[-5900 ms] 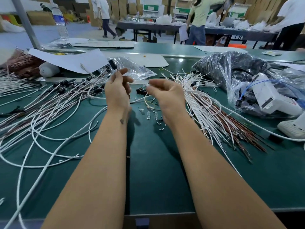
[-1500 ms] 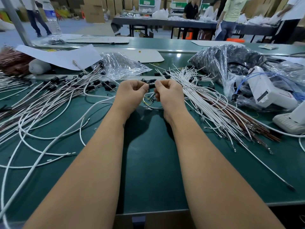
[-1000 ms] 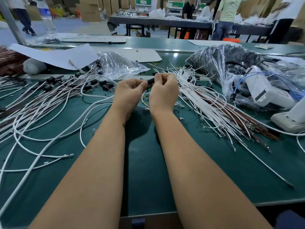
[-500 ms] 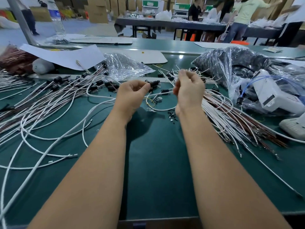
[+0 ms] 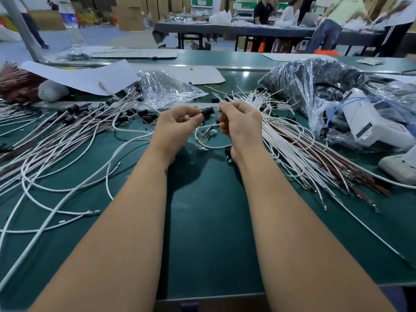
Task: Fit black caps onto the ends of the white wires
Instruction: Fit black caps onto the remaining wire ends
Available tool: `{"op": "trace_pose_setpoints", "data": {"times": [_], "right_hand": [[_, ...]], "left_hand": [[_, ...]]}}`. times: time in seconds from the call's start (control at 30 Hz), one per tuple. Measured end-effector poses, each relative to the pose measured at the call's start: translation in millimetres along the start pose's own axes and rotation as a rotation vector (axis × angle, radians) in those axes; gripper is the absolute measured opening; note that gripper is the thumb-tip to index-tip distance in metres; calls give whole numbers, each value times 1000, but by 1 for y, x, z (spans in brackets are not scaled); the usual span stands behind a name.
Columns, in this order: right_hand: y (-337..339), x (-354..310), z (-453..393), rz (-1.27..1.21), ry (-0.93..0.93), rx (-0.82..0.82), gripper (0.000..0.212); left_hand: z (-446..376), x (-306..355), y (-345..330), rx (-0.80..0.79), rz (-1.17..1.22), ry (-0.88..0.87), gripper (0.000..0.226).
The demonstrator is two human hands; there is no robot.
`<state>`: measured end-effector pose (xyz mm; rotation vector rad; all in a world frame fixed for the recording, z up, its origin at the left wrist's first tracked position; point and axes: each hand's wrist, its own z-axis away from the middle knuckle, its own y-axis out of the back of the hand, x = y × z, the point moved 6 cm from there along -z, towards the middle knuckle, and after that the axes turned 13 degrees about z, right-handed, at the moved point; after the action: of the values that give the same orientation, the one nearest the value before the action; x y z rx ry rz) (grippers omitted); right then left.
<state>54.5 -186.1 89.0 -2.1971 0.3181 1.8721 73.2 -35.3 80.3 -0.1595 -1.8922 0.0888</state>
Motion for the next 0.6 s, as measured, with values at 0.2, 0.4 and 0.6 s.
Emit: {"op": "trace_pose_setpoints", "data": {"times": [0.2,0.4,0.6], "right_hand": [[1,0,0,43,-2,-1,26],[1,1,1,88,8,4,20],[0,5,-1,122,15,-22,24]], "left_hand": [[3,2,-2,-6,0,10,16],[4,4,-3,-11,-74,-31,17],[4,6,-1,-6,-126,-87,21]]}}
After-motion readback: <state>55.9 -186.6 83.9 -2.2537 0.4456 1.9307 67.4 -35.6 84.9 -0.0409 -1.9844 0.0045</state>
